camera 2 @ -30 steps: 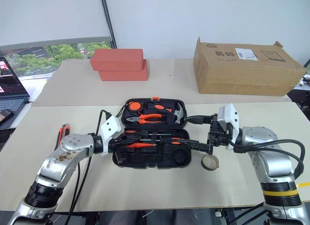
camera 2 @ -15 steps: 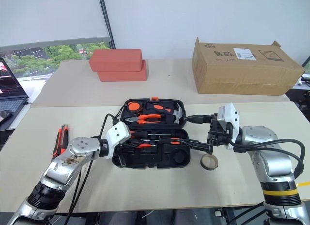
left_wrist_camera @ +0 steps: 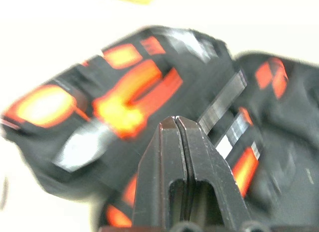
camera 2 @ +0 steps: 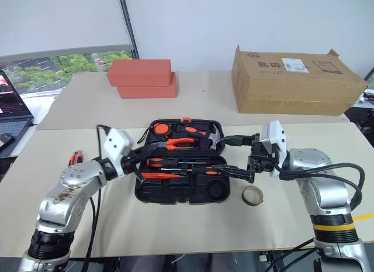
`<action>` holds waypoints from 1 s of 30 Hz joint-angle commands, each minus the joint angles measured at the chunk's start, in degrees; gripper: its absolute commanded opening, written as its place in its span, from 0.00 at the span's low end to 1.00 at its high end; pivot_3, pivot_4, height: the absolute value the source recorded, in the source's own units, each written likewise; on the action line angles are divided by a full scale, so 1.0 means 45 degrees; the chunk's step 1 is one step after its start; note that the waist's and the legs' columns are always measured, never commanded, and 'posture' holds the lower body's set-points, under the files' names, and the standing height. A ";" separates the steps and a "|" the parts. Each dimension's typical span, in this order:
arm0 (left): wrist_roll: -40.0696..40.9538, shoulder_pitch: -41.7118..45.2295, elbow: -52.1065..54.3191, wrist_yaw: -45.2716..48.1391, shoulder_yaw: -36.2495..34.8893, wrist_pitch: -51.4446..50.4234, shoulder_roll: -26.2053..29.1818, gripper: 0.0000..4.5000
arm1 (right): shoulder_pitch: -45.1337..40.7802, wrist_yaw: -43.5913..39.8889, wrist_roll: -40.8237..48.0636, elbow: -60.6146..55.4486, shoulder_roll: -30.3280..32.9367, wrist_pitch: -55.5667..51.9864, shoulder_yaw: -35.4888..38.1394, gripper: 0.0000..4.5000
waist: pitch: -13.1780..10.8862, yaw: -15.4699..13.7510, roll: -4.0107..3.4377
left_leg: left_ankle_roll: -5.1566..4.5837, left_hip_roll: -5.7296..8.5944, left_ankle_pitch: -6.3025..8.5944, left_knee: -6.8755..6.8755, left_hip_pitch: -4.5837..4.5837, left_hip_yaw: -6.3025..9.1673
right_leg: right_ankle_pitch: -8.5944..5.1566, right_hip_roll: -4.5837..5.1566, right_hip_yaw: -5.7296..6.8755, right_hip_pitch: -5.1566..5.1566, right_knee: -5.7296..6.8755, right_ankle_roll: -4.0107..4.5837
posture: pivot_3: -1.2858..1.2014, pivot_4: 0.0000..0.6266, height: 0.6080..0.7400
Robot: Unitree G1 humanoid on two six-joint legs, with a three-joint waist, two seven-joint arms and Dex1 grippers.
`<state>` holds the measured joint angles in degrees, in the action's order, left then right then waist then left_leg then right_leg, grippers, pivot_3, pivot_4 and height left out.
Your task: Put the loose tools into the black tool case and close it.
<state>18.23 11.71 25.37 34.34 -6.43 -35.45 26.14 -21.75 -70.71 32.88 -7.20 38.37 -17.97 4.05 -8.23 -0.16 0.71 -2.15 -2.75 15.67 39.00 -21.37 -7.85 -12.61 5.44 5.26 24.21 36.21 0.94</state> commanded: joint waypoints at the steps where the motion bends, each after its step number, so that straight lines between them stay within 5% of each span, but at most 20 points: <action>1: 0.0100 -0.0836 0.0732 -0.1557 -0.1813 -0.0801 -0.0121 0.13 | -0.0630 -0.0284 0.0342 -0.0009 -0.0224 -0.0010 -0.0189 1.00 | -0.0001 0.0038 0.0001 | 0.0014 -0.0001 -0.0009 -0.0003 0.0001 0.0003 | 0.0000 -0.0001 0.0002 0.0000 -0.0002 0.0000 | 0.52 0.24 0.78; 7: -0.0605 -0.2275 0.0548 -0.3905 -0.3920 -0.1004 -0.0525 0.59 | -0.1478 -0.0846 0.0247 0.0593 -0.0540 -0.0003 -0.0691 1.00 | -0.0002 -0.0053 0.0005 | -0.0015 0.0003 0.0011 -0.0003 0.0000 0.0009 | 0.0001 0.0012 0.0027 -0.0006 -0.0007 0.0001 | 0.52 0.24 0.78; 12: -0.1067 -0.3025 0.0306 -0.4600 -0.4089 -0.1255 -0.0392 0.99 | -0.2151 -0.1293 0.0123 0.1125 -0.0893 0.0095 -0.1084 1.00 | 0.0000 -0.0112 0.0008 | -0.0013 0.0003 0.0011 -0.0005 -0.0004 0.0013 | 0.0005 0.0022 0.0036 -0.0004 -0.0006 0.0009 | 0.52 0.24 0.78; 29: -0.0492 -0.3278 -0.0673 -0.6434 -0.5331 -0.2475 -0.1603 0.99 | -0.2896 -0.1439 0.0026 0.1381 -0.1237 0.0042 -0.1381 1.00 | 0.0000 -0.0096 0.0008 | -0.0017 0.0007 0.0016 -0.0016 -0.0008 0.0015 | 0.0016 0.0134 0.0075 0.0008 -0.0006 0.0028 | 0.52 0.24 0.78; 30: -0.0470 -0.3262 -0.0733 -0.6435 -0.5317 -0.2603 -0.1581 0.94 | -0.2890 -0.1473 -0.0005 0.1467 -0.1223 0.0111 -0.1366 1.00 | 0.0000 -0.0095 0.0008 | -0.0018 0.0006 0.0016 -0.0017 -0.0009 0.0015 | 0.0016 0.0133 0.0078 0.0008 -0.0007 0.0028 | 0.52 0.24 0.78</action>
<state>15.54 -3.67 21.57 6.06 -29.04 -46.00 18.74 -33.38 -77.00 32.73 -0.26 32.54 -18.25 -3.28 -8.23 -0.59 0.75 -2.22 -2.72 15.74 38.93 -21.41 -7.78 -12.54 6.05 5.60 24.25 36.18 1.07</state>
